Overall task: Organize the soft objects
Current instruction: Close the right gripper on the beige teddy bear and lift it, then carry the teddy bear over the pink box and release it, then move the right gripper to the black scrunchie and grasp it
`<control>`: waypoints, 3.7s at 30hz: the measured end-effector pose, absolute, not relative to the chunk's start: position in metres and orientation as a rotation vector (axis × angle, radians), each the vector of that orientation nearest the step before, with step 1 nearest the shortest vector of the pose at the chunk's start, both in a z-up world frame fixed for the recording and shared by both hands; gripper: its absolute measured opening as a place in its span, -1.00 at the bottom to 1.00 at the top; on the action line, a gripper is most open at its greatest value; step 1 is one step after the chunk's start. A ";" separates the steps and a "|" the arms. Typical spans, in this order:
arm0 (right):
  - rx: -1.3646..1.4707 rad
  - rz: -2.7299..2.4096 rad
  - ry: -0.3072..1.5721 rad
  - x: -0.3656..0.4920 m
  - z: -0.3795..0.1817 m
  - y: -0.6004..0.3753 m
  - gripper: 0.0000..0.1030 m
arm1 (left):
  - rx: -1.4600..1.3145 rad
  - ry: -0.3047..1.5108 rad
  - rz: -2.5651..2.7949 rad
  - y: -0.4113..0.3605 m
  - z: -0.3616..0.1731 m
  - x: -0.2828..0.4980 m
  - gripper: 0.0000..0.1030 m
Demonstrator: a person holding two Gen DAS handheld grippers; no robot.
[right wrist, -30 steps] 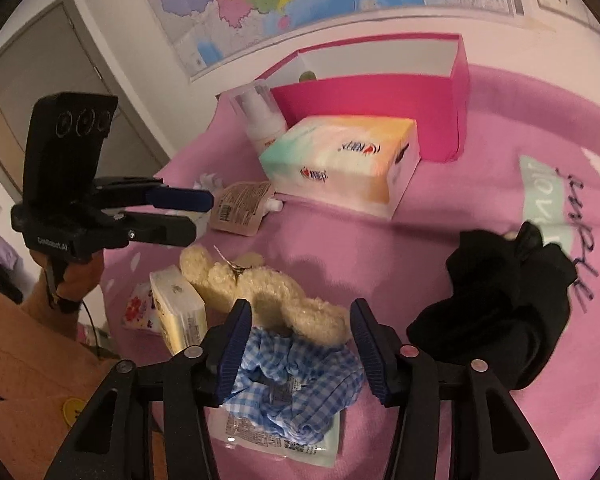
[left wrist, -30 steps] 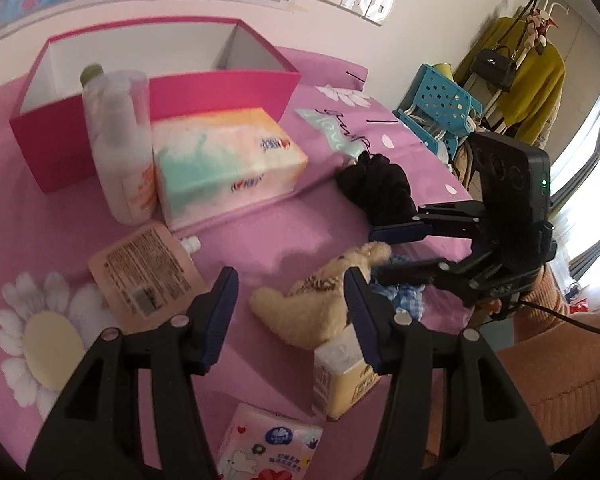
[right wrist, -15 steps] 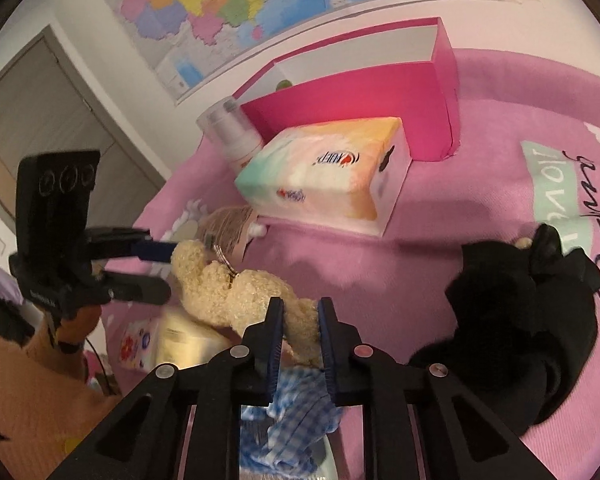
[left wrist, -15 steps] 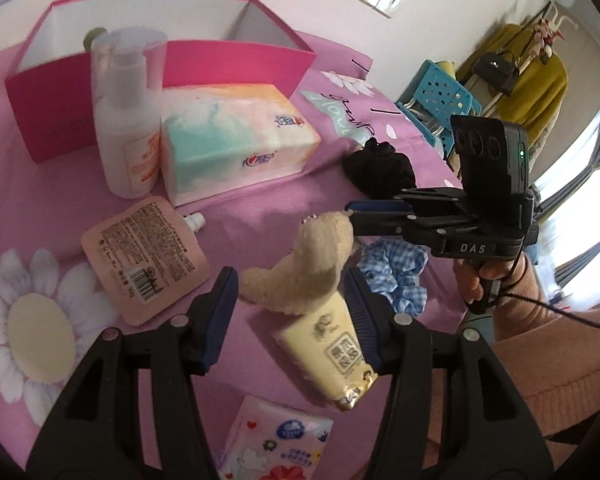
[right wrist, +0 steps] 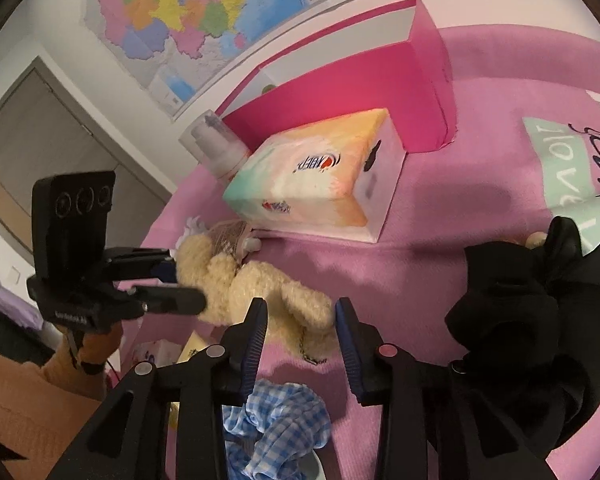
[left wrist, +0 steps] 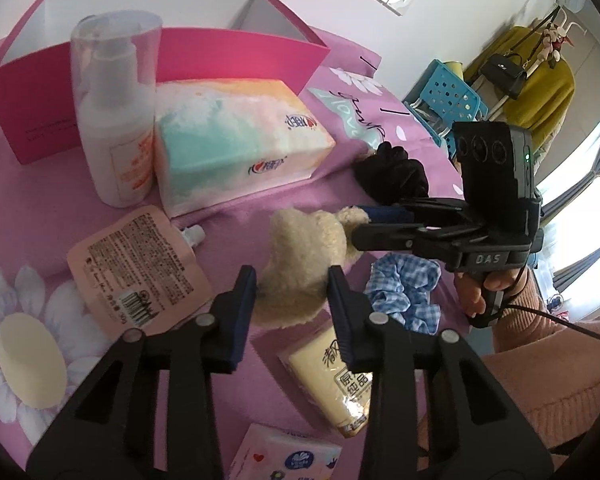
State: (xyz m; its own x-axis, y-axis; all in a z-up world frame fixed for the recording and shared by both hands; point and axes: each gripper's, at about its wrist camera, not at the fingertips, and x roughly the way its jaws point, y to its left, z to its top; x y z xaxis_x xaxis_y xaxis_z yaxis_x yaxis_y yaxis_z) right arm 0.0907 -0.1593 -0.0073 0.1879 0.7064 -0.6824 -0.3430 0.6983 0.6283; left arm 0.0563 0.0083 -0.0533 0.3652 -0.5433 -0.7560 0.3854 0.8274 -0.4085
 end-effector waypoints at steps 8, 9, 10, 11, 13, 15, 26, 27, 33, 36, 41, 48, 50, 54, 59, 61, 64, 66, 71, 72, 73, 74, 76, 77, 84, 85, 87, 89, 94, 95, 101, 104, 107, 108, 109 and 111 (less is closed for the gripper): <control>0.373 0.775 1.118 0.092 -0.002 -0.155 -0.77 | -0.178 1.034 -0.583 0.007 -0.045 0.056 -0.33; 0.366 0.780 1.106 0.092 0.003 -0.155 -0.78 | -0.182 1.027 -0.585 0.007 -0.042 0.056 -0.34; 0.354 0.777 1.093 0.092 0.009 -0.155 -0.78 | -0.182 1.018 -0.585 0.006 -0.038 0.057 -0.34; 0.346 0.774 1.082 0.092 0.014 -0.156 -0.78 | -0.183 0.999 -0.587 0.005 -0.032 0.058 -0.35; 0.339 0.771 1.050 0.095 0.026 -0.159 -0.78 | -0.185 0.970 -0.596 0.002 -0.021 0.060 -0.36; 0.330 0.764 1.018 0.099 0.040 -0.163 -0.78 | -0.179 0.943 -0.599 -0.001 -0.010 0.063 -0.36; 0.286 0.720 0.864 0.154 0.095 -0.174 -0.78 | -0.149 0.819 -0.543 -0.006 0.053 0.125 -0.35; 0.282 0.716 0.856 0.162 0.097 -0.173 -0.78 | -0.147 0.820 -0.538 -0.007 0.056 0.134 -0.35; 0.279 0.689 0.852 0.201 0.096 -0.168 -0.78 | -0.102 0.842 -0.464 -0.009 0.065 0.178 -0.35; 0.280 0.672 0.872 0.223 0.088 -0.165 -0.78 | -0.083 0.868 -0.429 -0.010 0.062 0.197 -0.35; 0.281 0.636 0.910 0.245 0.070 -0.162 -0.78 | -0.067 0.933 -0.387 -0.013 0.053 0.227 -0.35; 0.306 0.532 0.982 0.261 0.045 -0.169 -0.40 | -0.051 0.987 -0.281 -0.015 0.039 0.238 -0.18; 0.286 0.531 0.974 0.256 0.047 -0.170 -0.39 | -0.049 0.988 -0.286 -0.015 0.040 0.232 -0.18; 0.250 0.540 0.944 0.241 0.055 -0.173 -0.37 | -0.030 0.929 -0.305 -0.016 0.046 0.213 -0.18; 0.231 0.551 0.924 0.217 0.066 -0.185 -0.28 | -0.022 0.879 -0.411 -0.023 0.051 0.182 -0.14; 0.222 0.544 0.918 0.207 0.069 -0.189 -0.23 | -0.007 0.866 -0.448 -0.029 0.051 0.167 -0.14; 0.225 0.546 0.915 0.190 0.072 -0.199 -0.14 | 0.014 0.855 -0.466 -0.037 0.049 0.150 -0.13; 0.227 0.533 0.917 0.179 0.073 -0.207 -0.09 | 0.035 0.844 -0.472 -0.042 0.049 0.138 -0.13; 0.228 0.491 0.958 0.153 0.066 -0.229 0.03 | 0.067 0.836 -0.471 -0.052 0.040 0.113 -0.10; 0.226 0.481 0.973 0.149 0.063 -0.233 0.07 | 0.070 0.838 -0.473 -0.054 0.038 0.109 -0.10; 0.225 0.471 0.980 0.145 0.061 -0.235 0.09 | 0.074 0.841 -0.473 -0.056 0.036 0.107 -0.10; 0.229 0.457 0.993 0.141 0.057 -0.239 0.13 | 0.079 0.845 -0.475 -0.058 0.034 0.104 -0.10; 0.241 0.442 1.020 0.133 0.050 -0.247 0.18 | 0.080 0.852 -0.475 -0.060 0.029 0.099 -0.10; 0.243 0.434 1.033 0.130 0.046 -0.250 0.22 | 0.081 0.854 -0.475 -0.061 0.028 0.097 -0.10; 0.235 0.413 1.109 0.112 0.024 -0.257 0.44 | 0.083 0.874 -0.464 -0.067 0.017 0.086 -0.10; 0.229 0.411 1.115 0.111 0.022 -0.256 0.47 | 0.078 0.880 -0.466 -0.067 0.015 0.086 -0.10; 0.216 0.409 1.130 0.109 0.018 -0.253 0.52 | 0.079 0.887 -0.460 -0.068 0.011 0.084 -0.10; 0.200 0.411 1.148 0.107 0.012 -0.249 0.52 | 0.075 0.900 -0.461 -0.069 0.007 0.084 -0.10; 0.193 0.424 1.159 0.107 0.004 -0.240 0.51 | 0.070 0.930 -0.466 -0.071 -0.003 0.082 -0.10; 0.193 0.430 1.155 0.106 0.004 -0.238 0.44 | 0.064 0.939 -0.470 -0.071 -0.005 0.082 -0.10; 0.194 0.436 1.139 0.103 0.008 -0.235 -0.32 | 0.048 0.977 -0.493 -0.073 -0.018 0.082 -0.10; 0.204 0.439 1.112 0.100 0.016 -0.233 -0.55 | 0.038 0.993 -0.515 -0.075 -0.022 0.080 -0.10; 0.209 0.456 1.085 0.097 0.025 -0.228 -0.69 | 0.023 1.005 -0.555 -0.076 -0.025 0.077 -0.10; 0.204 0.466 1.074 0.096 0.029 -0.224 -0.72 | 0.018 1.008 -0.563 -0.076 -0.026 0.076 -0.10; 0.199 0.473 1.068 0.096 0.032 -0.222 -0.73 | 0.012 1.014 -0.577 -0.076 -0.027 0.075 -0.10; 0.173 0.494 1.048 0.094 0.040 -0.211 -0.79 | 0.001 1.025 -0.598 -0.077 -0.030 0.073 -0.10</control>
